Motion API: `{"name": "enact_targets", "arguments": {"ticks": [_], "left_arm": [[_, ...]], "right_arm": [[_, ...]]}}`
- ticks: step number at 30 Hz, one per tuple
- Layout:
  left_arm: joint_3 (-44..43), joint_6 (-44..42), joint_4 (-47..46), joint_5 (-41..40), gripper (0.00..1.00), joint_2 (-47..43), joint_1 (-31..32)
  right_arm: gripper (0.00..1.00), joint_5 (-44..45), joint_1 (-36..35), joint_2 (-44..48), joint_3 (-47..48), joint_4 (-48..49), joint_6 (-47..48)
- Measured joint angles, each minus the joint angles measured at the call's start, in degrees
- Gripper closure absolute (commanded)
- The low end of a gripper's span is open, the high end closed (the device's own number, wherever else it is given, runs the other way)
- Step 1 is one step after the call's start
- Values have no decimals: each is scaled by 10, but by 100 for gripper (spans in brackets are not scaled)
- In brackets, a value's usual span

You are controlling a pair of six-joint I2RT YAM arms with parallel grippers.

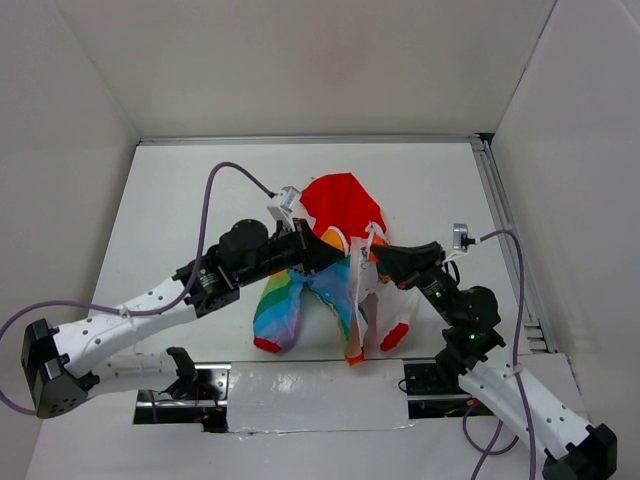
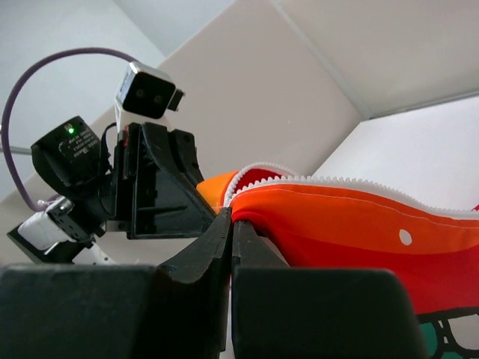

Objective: Zip up the jacket

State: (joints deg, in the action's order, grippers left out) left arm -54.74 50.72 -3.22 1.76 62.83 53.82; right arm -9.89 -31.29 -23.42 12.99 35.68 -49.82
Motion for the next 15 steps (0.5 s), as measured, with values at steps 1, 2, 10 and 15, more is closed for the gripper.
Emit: {"name": "enact_targets", "arguments": {"ticks": [1,2,10,15], "left_arm": [[0,0,0,0,100,1,0],[0,0,-1,0,100,2,0],[0,0,-12,12,100,4,0],[0,1,-15,13,100,5,0]], "right_arm": [[100,-2,-2,0,-3,0,-2],[100,-2,-4,-2,-5,-1,-3],[100,5,-19,-38,-5,-1,-5],[100,8,-31,-60,-5,6,-11]]}}
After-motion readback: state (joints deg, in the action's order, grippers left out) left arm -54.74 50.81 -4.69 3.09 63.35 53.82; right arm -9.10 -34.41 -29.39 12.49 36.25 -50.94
